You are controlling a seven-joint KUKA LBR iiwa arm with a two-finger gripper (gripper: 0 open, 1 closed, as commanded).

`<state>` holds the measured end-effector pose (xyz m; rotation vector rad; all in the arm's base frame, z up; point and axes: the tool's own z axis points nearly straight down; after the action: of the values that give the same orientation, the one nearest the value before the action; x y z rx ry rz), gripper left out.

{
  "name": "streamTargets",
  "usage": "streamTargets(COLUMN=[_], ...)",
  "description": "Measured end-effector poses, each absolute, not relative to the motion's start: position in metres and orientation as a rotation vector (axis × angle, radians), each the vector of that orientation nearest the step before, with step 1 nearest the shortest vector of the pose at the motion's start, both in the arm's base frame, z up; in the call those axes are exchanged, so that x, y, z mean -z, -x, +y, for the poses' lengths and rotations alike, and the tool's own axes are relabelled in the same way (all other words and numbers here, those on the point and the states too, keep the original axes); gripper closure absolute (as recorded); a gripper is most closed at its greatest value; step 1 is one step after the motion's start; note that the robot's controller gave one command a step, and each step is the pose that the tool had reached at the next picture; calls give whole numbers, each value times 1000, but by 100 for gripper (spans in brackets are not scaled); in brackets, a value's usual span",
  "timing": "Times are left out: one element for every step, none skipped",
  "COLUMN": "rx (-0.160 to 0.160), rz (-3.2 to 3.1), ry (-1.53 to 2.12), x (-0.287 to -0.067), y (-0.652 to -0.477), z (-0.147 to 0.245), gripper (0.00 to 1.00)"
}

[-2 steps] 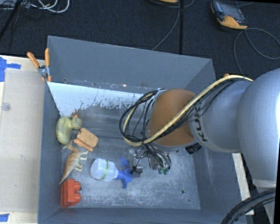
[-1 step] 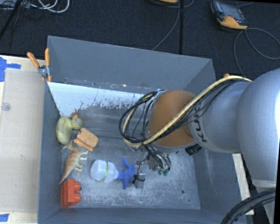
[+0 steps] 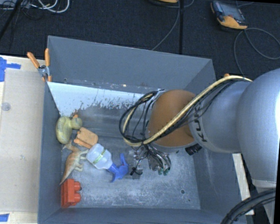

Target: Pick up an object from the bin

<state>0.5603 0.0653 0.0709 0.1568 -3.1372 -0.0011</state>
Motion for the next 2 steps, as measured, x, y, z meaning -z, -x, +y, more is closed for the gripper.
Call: streamTargets(rx=[1,1], rz=[-3136,-3135], ry=[-156,-156], x=[-70,-70], y=[-560,-560], z=[65,66], gripper=[0,0])
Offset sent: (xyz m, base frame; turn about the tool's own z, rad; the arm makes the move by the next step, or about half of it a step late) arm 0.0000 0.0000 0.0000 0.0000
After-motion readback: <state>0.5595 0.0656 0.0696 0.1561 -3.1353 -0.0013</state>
